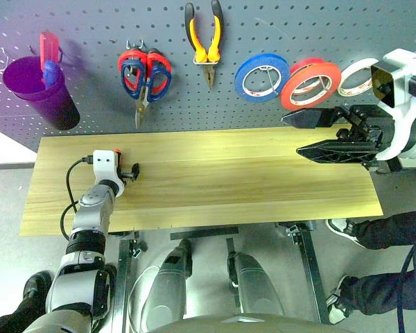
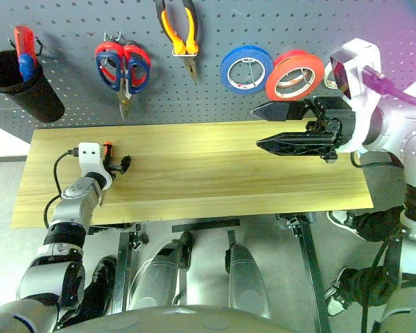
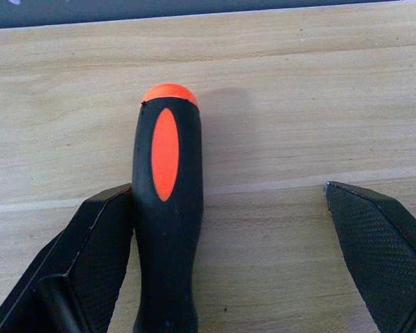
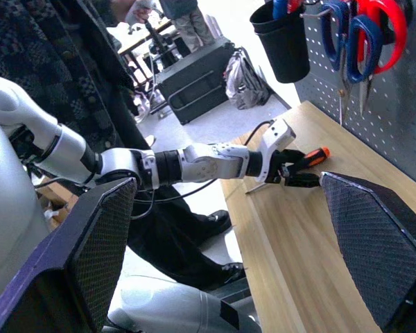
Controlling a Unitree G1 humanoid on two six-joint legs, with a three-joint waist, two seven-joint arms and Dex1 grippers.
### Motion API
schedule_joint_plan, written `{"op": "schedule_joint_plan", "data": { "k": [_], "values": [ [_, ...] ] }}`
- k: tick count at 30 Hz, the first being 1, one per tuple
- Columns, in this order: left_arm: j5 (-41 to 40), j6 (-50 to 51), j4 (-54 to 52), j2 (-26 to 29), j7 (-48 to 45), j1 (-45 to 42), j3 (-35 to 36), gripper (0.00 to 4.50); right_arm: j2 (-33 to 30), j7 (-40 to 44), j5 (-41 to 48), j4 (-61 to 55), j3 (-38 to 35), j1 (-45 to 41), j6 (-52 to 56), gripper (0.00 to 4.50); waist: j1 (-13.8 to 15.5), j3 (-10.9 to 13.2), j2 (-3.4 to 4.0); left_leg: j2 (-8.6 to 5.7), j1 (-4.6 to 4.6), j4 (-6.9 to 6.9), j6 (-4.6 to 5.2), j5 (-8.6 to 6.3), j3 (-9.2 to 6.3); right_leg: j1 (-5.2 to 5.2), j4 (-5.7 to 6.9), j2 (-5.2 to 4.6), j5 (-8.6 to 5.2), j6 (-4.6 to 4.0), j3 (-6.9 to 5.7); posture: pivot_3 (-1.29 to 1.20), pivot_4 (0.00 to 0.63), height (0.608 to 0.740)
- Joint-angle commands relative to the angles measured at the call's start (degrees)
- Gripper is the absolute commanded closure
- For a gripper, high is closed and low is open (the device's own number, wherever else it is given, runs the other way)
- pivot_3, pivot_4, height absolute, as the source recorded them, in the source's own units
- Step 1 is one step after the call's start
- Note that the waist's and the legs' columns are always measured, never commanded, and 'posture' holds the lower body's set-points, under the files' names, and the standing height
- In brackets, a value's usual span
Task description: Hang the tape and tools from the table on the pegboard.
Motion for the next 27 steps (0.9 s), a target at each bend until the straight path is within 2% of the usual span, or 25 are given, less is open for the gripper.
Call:
{"op": "schedule_joint_plan", "data": {
  "k": [1,8,9,26,27],
  "values": [
    [0.2,0.3,0.9,-0.2,0.8,1.1,0.4,0.89,-0.9,0.1,1.4,-2.0,-1.5,-0.1,0.1,0.00,-0.2,0.0,-0.01,0.00,0.00,0.00,0.00,0.00,0.00,0.00,0.00,0.00,0.00,0.00,0.00,-0.12,0.449,0.740],
    [0.1,-0.4,0.6,-0.5,2.4,1.9,1.0,3.24,-1.6,0.3,0.4,-1.7,-1.3,1.1,0.1,0.00,-1.0,0.4,0.00,0.00,0.00,-0.03,0.01,-0.01,0.00,-0.01,-0.01,-0.02,0.00,0.00,0.02,-0.12,0.462,0.740],
    [0.5,-0.2,0.7,-0.4,3.2,2.1,0.9,3.41,-1.7,0.2,0.4,-1.7,-1.3,1.2,0.2,0.00,-1.0,0.5,0.04,0.00,0.00,-0.02,0.01,-0.01,0.00,-0.01,-0.01,-0.02,0.00,0.00,0.03,-0.12,0.465,0.740],
    [-0.4,3.5,-3.9,-0.8,3.7,4.7,0.7,3.49,-1.5,0.9,-1.9,-1.1,-0.2,1.8,-1.8,0.00,-1.1,0.9,0.15,0.01,0.00,-0.09,0.01,-0.01,0.04,-0.07,-0.02,-0.02,0.00,0.00,0.05,-0.12,0.439,0.740],
    [-0.9,3.9,-4.6,-0.9,3.1,5.1,0.8,3.14,-1.5,0.9,-2.1,-1.1,-0.1,1.9,-1.9,0.00,-1.1,0.9,0.15,0.01,0.00,-0.09,0.01,-0.01,0.05,-0.07,-0.02,-0.02,0.00,0.00,0.05,-0.12,0.436,0.740]
  ]
}}
